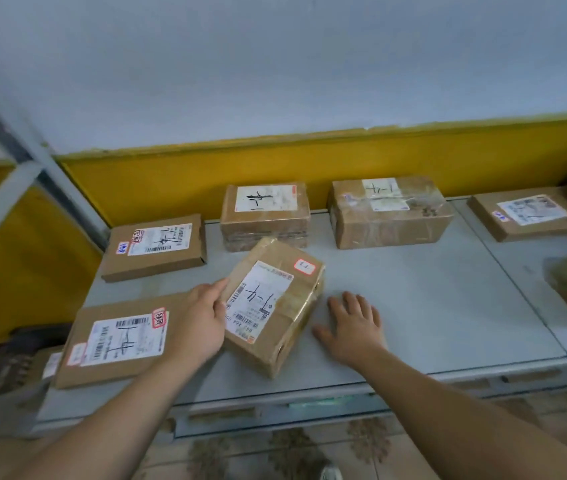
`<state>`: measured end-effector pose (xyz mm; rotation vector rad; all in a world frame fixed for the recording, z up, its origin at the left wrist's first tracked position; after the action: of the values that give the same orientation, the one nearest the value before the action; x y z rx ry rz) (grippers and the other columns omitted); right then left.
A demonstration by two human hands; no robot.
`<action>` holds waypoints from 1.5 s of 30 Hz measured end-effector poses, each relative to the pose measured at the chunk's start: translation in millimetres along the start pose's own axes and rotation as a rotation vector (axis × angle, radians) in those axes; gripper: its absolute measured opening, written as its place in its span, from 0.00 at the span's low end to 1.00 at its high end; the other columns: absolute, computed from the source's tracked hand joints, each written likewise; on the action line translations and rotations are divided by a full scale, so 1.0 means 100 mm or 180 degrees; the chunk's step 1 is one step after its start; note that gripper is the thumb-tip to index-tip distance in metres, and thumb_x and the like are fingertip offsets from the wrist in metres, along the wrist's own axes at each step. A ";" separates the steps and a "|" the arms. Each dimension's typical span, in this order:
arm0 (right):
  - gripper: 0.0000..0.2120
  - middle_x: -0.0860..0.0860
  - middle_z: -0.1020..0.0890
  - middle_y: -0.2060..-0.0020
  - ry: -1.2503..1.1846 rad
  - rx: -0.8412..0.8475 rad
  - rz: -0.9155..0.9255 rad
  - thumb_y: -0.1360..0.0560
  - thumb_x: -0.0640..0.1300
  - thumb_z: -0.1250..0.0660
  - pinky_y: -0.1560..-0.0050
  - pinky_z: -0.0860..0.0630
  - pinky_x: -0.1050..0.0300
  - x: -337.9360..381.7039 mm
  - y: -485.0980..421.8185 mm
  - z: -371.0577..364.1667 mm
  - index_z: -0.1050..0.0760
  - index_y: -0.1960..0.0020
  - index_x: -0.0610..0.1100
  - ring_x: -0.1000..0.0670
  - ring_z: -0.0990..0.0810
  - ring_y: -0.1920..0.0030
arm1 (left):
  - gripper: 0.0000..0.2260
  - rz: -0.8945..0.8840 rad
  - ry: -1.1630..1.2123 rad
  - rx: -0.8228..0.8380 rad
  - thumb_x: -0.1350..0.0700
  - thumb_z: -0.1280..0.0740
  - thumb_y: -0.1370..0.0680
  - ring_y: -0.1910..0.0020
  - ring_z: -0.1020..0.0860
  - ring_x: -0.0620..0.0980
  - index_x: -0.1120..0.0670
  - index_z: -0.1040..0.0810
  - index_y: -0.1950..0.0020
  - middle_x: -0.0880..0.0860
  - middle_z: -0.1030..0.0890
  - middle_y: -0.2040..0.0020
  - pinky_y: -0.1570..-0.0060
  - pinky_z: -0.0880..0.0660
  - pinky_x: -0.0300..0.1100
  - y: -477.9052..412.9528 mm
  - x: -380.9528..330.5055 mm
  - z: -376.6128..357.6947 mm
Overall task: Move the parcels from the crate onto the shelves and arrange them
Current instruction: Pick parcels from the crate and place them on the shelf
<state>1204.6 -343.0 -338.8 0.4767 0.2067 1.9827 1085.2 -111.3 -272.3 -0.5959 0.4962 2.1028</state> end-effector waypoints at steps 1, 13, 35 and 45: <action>0.34 0.47 0.53 0.19 0.0089 0.0040 -0.0022 0.21 0.66 0.48 0.23 0.59 0.43 -0.02 0.01 -0.05 0.50 0.19 0.53 0.43 0.58 0.20 | 0.21 -0.0015 -0.0407 -0.0014 0.52 0.42 0.18 0.27 0.40 0.54 0.48 0.36 0.24 0.56 0.38 0.25 0.30 0.41 0.46 0.00 -0.06 0.01; 0.35 0.49 0.61 0.19 0.0215 0.0045 -0.0484 0.21 0.70 0.55 0.23 0.65 0.39 -0.31 0.22 -0.14 0.59 0.19 0.57 0.43 0.65 0.21 | 0.45 -0.0346 -0.1904 0.1100 0.23 0.46 0.32 0.25 0.69 0.62 0.40 0.60 0.22 0.51 0.64 0.21 0.31 0.63 0.71 0.12 -0.45 -0.34; 0.35 0.48 0.62 0.20 0.0039 -0.0072 -0.0431 0.21 0.68 0.57 0.23 0.66 0.40 -0.43 0.29 -0.15 0.61 0.19 0.55 0.44 0.67 0.21 | 0.50 -0.0522 -0.2059 0.0988 0.18 0.61 0.40 0.24 0.67 0.59 0.41 0.63 0.22 0.52 0.68 0.22 0.29 0.62 0.67 -0.17 -0.36 -0.34; 0.38 0.45 0.66 0.21 0.0225 0.0092 -0.0284 0.22 0.69 0.58 0.24 0.68 0.39 -0.44 0.28 -0.18 0.65 0.19 0.53 0.42 0.70 0.22 | 0.47 -0.0322 -0.1656 0.0925 0.21 0.51 0.35 0.24 0.68 0.54 0.40 0.62 0.22 0.46 0.66 0.22 0.29 0.61 0.67 -0.16 -0.42 -0.34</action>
<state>1190.9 -394.1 -355.8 0.4092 0.2964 1.9129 1127.7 -147.6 -277.2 0.0955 0.4458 1.9412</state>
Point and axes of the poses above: each hand's wrist, its own y-axis away from the middle knuckle, its own z-axis out of the back of the hand, x = y × z, the point moved 6 cm from there along -y, towards the middle knuckle
